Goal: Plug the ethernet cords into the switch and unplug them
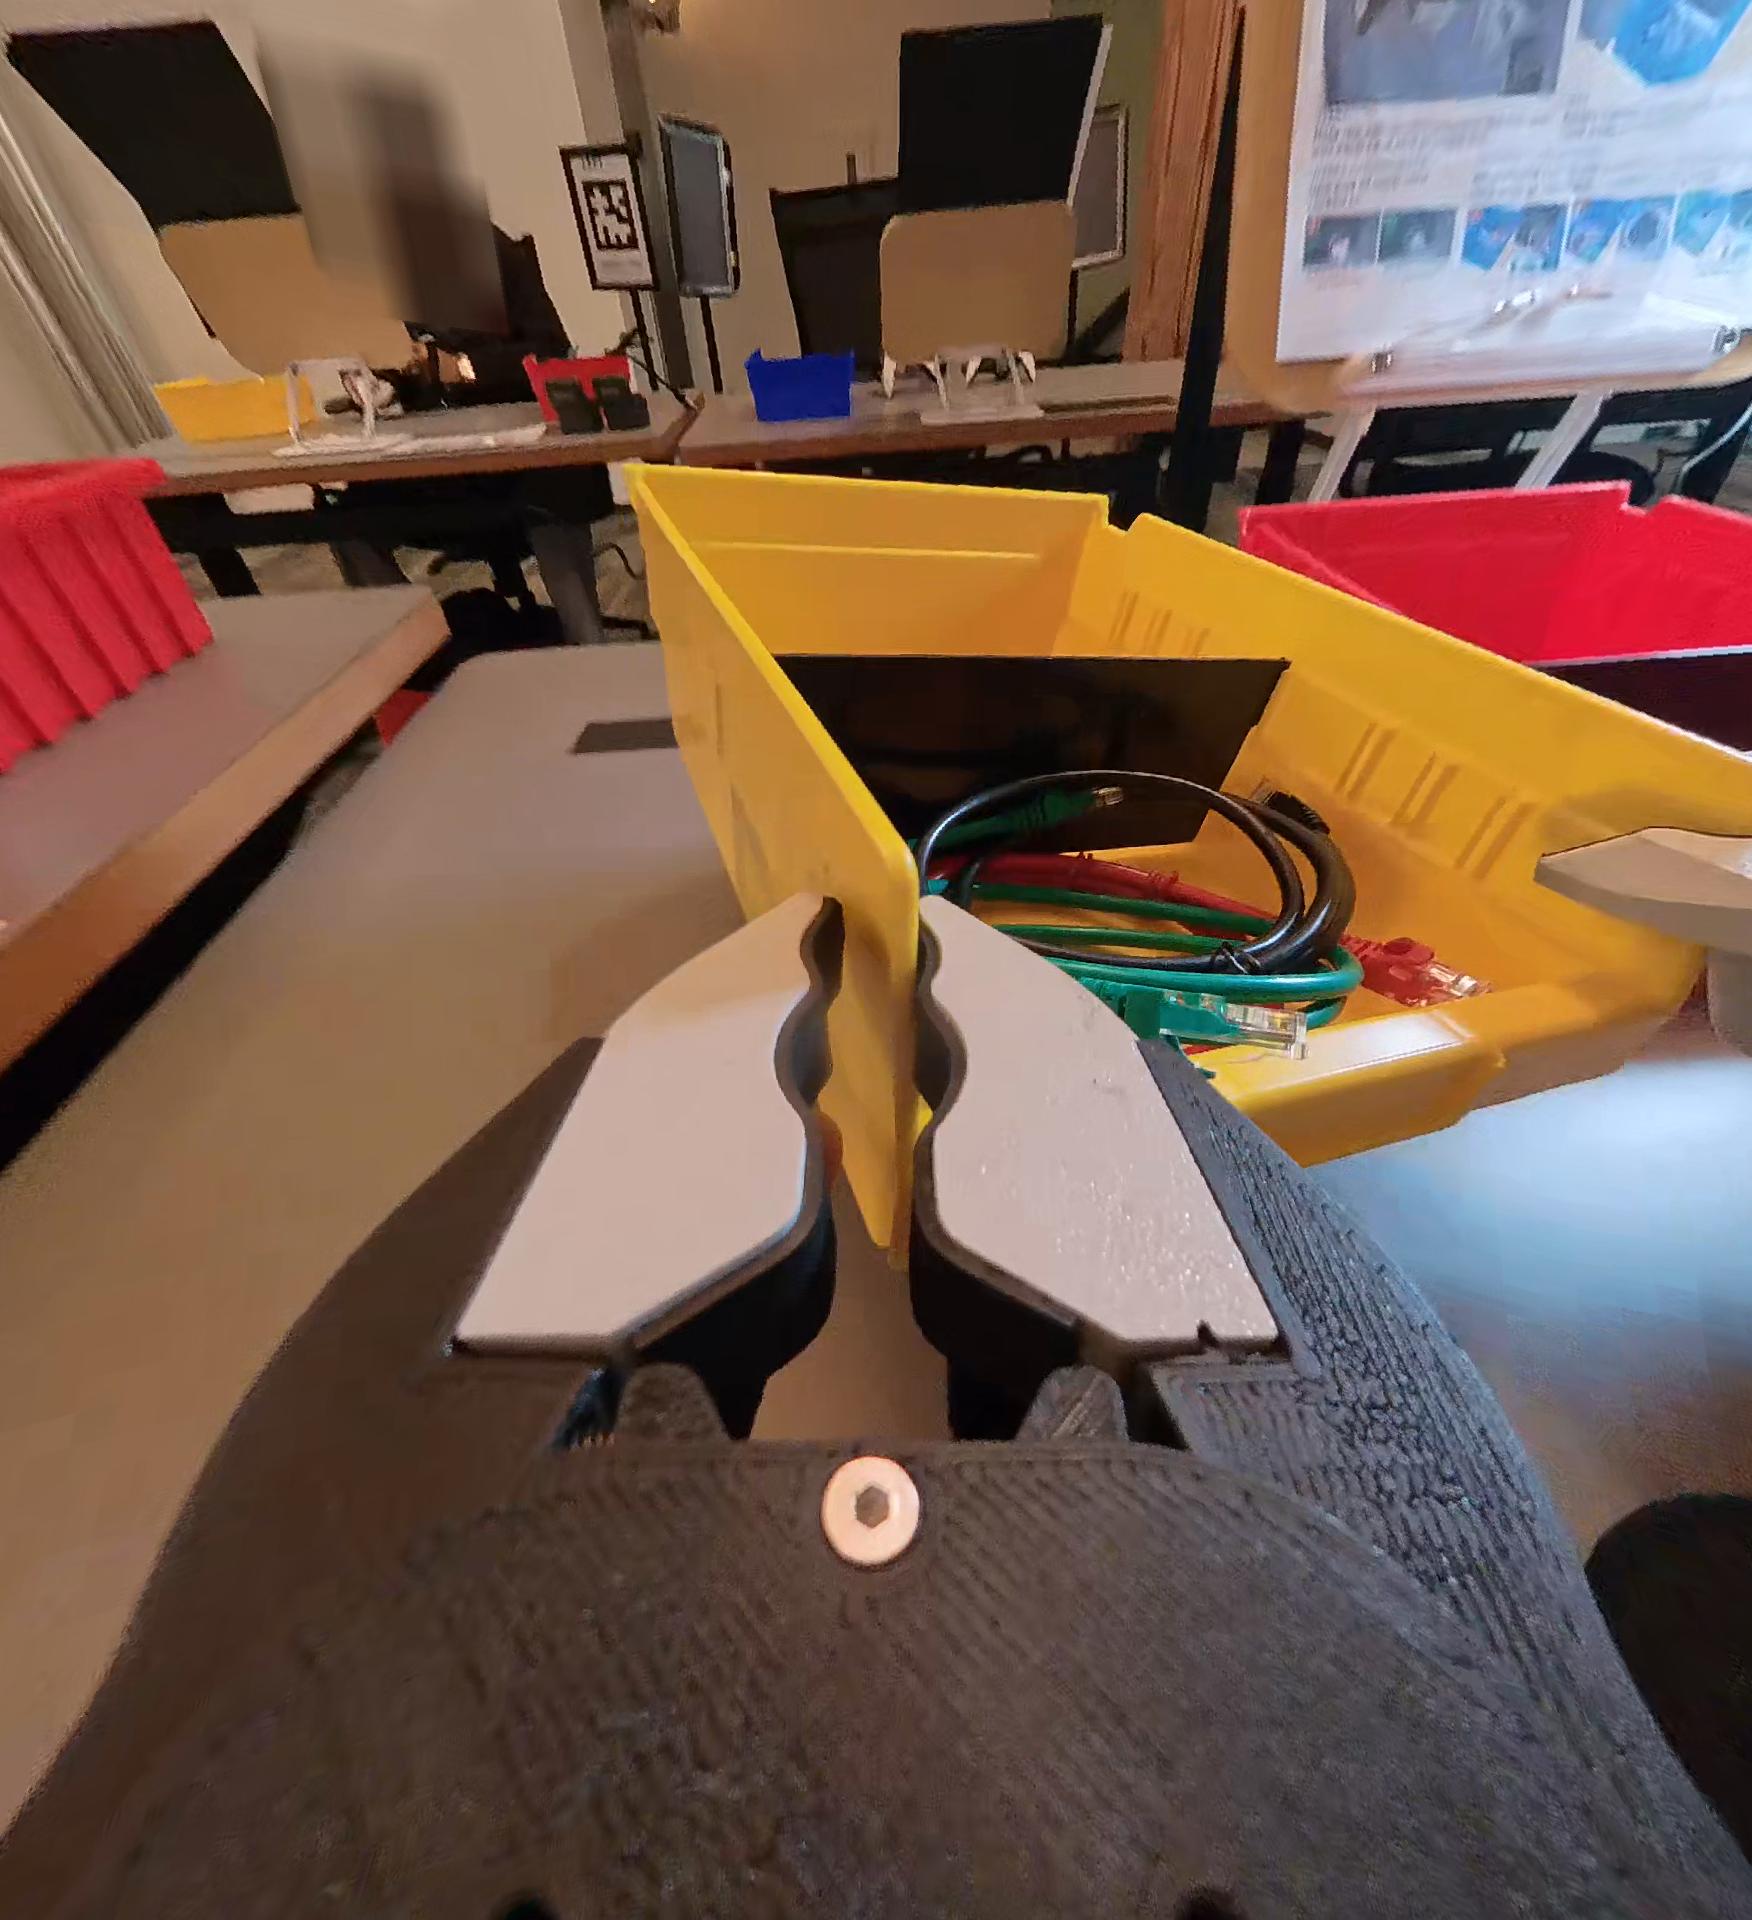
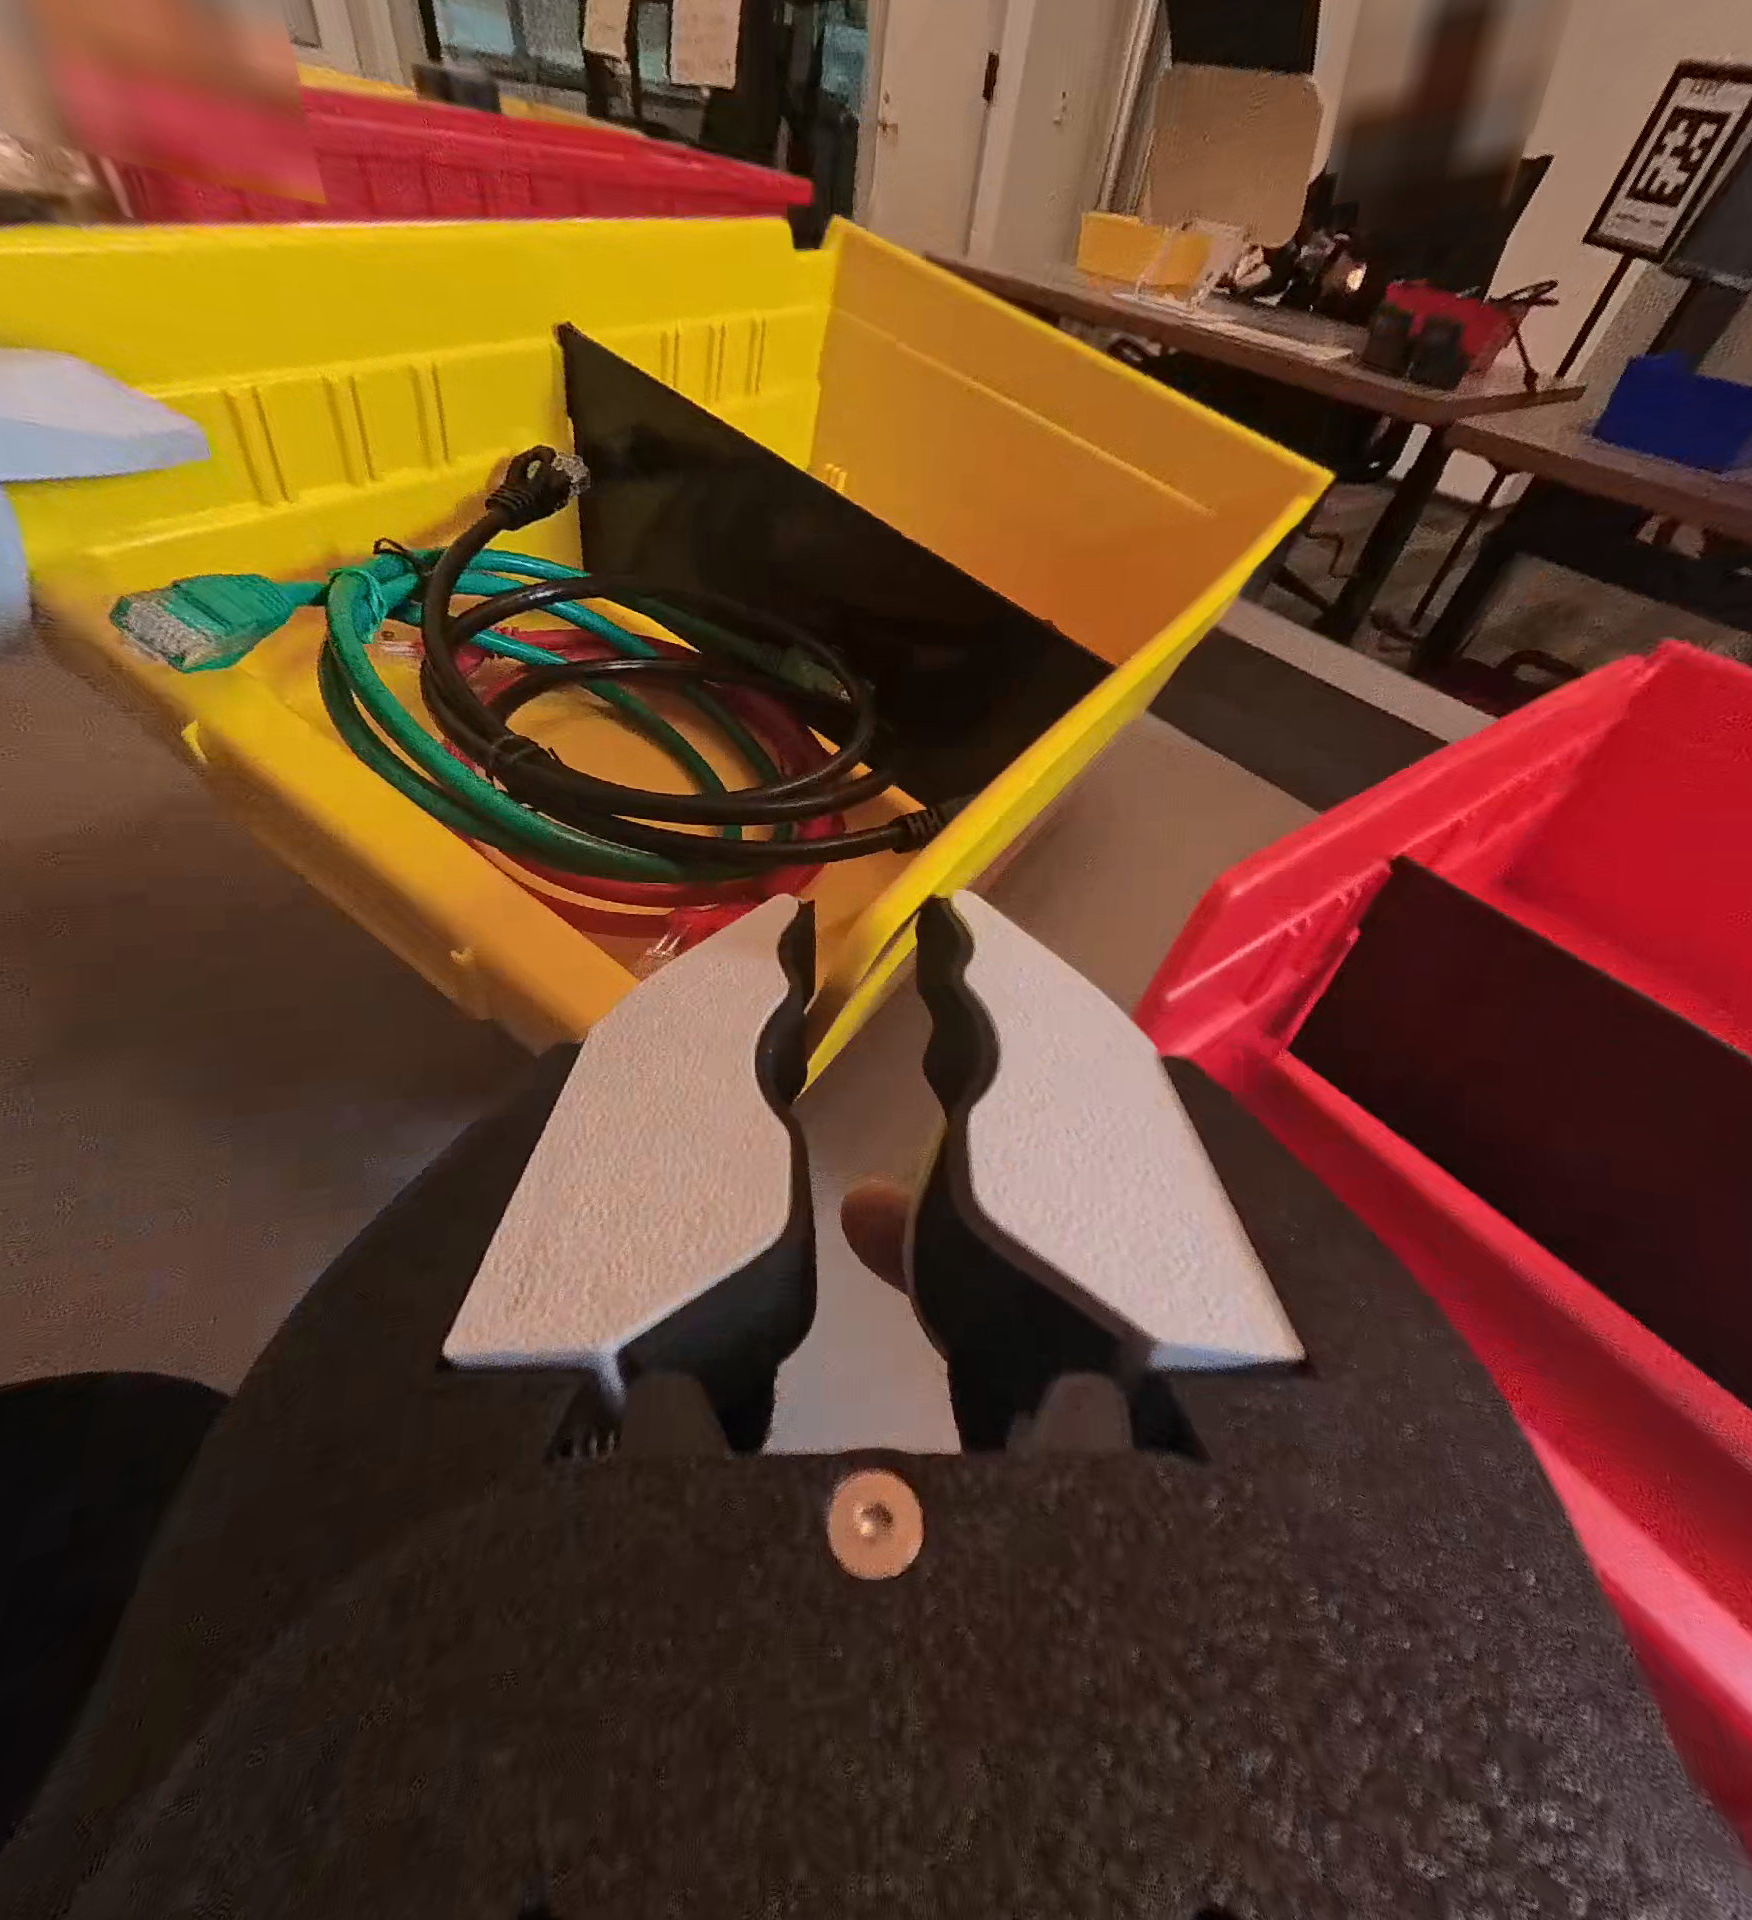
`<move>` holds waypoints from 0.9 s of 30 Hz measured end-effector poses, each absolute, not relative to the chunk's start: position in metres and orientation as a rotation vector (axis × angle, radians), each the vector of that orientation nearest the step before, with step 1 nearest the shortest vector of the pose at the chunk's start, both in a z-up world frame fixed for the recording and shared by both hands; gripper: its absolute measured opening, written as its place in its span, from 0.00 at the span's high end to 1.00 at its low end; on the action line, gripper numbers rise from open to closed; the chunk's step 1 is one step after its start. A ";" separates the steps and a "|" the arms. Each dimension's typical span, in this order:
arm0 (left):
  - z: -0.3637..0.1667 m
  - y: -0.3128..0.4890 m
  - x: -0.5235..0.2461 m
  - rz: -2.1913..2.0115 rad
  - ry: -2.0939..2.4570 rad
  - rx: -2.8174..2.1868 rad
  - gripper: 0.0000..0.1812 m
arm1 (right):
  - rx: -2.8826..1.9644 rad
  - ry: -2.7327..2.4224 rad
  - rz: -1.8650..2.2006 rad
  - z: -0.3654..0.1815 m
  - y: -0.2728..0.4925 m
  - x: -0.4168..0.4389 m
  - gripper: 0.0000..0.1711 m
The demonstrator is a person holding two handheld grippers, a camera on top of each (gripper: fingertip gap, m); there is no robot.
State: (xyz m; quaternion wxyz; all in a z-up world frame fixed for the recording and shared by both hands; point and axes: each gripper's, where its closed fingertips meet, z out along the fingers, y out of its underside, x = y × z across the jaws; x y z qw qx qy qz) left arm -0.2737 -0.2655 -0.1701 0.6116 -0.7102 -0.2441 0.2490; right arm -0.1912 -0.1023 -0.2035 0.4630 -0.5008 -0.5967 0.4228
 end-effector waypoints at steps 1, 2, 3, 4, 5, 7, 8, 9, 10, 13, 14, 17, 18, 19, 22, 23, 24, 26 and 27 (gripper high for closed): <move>-0.179 -0.260 -0.274 0.552 -0.567 -1.646 0.94 | -1.255 -1.460 1.036 -0.210 -0.097 -0.190 0.89; -0.186 -0.254 -0.273 0.530 -0.573 -1.653 0.94 | -1.279 -1.451 1.031 -0.217 -0.092 -0.188 0.89; -0.192 -0.246 -0.272 0.519 -0.572 -1.662 0.94 | -1.305 -1.443 1.014 -0.223 -0.086 -0.186 0.90; -0.197 -0.239 -0.270 0.518 -0.566 -1.676 0.94 | -1.321 -1.428 0.987 -0.227 -0.078 -0.182 0.90; -0.200 -0.231 -0.269 0.526 -0.560 -1.683 0.94 | -1.335 -1.410 0.963 -0.229 -0.070 -0.179 0.90; -0.205 -0.215 -0.263 0.506 -0.539 -1.712 0.94 | -1.364 -1.361 0.875 -0.228 -0.052 -0.173 0.88; -0.210 -0.204 -0.258 0.473 -0.515 -1.752 0.92 | -1.362 -1.359 0.803 -0.228 -0.046 -0.170 0.84; -0.220 -0.194 -0.252 0.443 -0.467 -1.834 0.88 | -1.362 -1.377 0.771 -0.228 -0.041 -0.166 0.80; -0.230 -0.189 -0.250 0.438 -0.423 -1.930 0.86 | -1.381 -1.409 0.778 -0.229 -0.039 -0.160 0.76; -0.195 -0.185 -0.245 0.450 -0.371 -1.847 0.79 | -1.376 -1.458 0.845 -0.214 -0.029 -0.133 0.68; -0.180 -0.183 -0.239 0.445 -0.325 -1.831 0.78 | -1.352 -1.485 0.859 -0.203 -0.025 -0.122 0.67; -0.161 -0.166 -0.206 0.446 -0.092 -1.931 0.76 | -1.284 -1.610 0.821 -0.179 -0.001 -0.100 0.63; -0.164 -0.157 -0.192 0.416 0.006 -1.995 0.75 | -1.247 -1.654 0.742 -0.176 0.012 -0.096 0.61; -0.171 -0.149 -0.179 0.379 0.079 -2.067 0.74 | -1.190 -1.696 0.660 -0.174 0.025 -0.094 0.62; -0.204 -0.132 -0.160 0.347 0.284 -2.281 0.71 | -1.124 -1.977 0.465 -0.208 0.052 -0.092 0.61; -0.217 -0.128 -0.160 0.362 0.351 -2.346 0.70 | -1.119 -2.101 0.404 -0.226 0.058 -0.089 0.60; -0.230 -0.125 -0.162 0.379 0.413 -2.415 0.69 | -1.096 -2.194 0.335 -0.241 0.065 -0.089 0.60; -0.255 -0.124 -0.167 0.375 0.514 -2.566 0.64 | -1.023 -2.327 0.245 -0.264 0.074 -0.090 0.60; -0.265 -0.122 -0.171 0.376 0.555 -2.621 0.64 | -1.011 -2.393 0.209 -0.274 0.076 -0.089 0.61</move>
